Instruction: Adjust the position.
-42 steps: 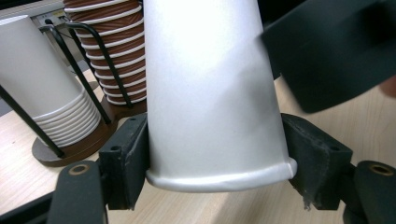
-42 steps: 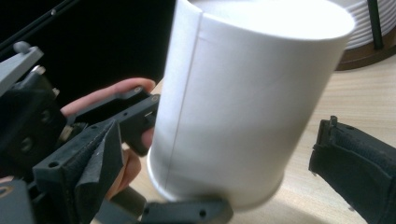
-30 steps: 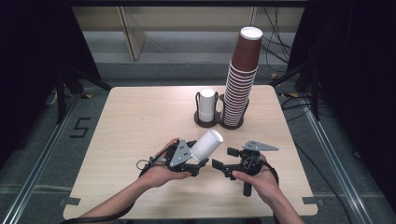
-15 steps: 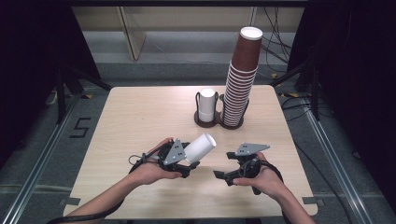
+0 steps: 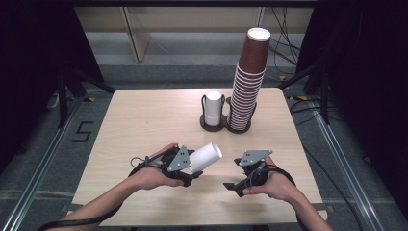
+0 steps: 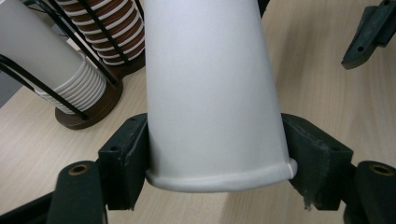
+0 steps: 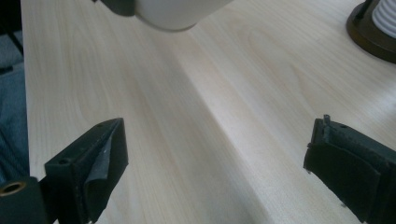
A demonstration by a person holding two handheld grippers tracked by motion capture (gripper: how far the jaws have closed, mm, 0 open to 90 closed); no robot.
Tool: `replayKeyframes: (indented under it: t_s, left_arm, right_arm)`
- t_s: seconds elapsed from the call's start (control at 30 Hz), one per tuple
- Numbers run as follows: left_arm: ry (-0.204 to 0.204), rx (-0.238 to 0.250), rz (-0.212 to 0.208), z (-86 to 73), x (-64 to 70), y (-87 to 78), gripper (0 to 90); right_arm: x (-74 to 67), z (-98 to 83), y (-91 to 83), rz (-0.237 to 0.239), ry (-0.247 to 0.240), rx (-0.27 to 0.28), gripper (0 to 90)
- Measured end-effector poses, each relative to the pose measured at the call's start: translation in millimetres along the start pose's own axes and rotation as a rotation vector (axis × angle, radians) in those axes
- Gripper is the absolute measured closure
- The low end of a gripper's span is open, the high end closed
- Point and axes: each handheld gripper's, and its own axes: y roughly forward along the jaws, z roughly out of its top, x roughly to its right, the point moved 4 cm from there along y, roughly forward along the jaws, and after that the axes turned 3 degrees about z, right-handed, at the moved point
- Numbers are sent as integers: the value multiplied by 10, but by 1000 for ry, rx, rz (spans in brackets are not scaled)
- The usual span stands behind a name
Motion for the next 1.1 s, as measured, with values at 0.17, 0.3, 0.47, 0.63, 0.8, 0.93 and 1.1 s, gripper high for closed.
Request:
replayKeyframes:
  t_s: [0.17,0.3,0.47,0.63,0.8,0.93,1.1]
  left_arm:
    - [18,-5,-24,3,45,6,282]
    - [15,0,-33,-7,87,11,282]
    - [40,-23,-47,-8,112,-9,282]
    - [69,-33,-67,8,158,-4,282]
    - [85,-41,-87,22,194,9,282]
    - [98,-47,-103,27,216,23,282]
    - [118,-62,-122,32,236,37,283]
  right_arm:
    - [2,-9,15,8,-43,-13,71]
    - [-10,-24,22,7,-64,-21,89]
    - [-25,-8,-3,11,-95,-45,89]
    - [-54,38,-19,31,-133,-64,85]
    - [-51,65,-15,29,-180,-80,77]
    - [-69,93,-24,29,-184,-89,70]
    - [-85,125,-14,31,-230,-99,64]
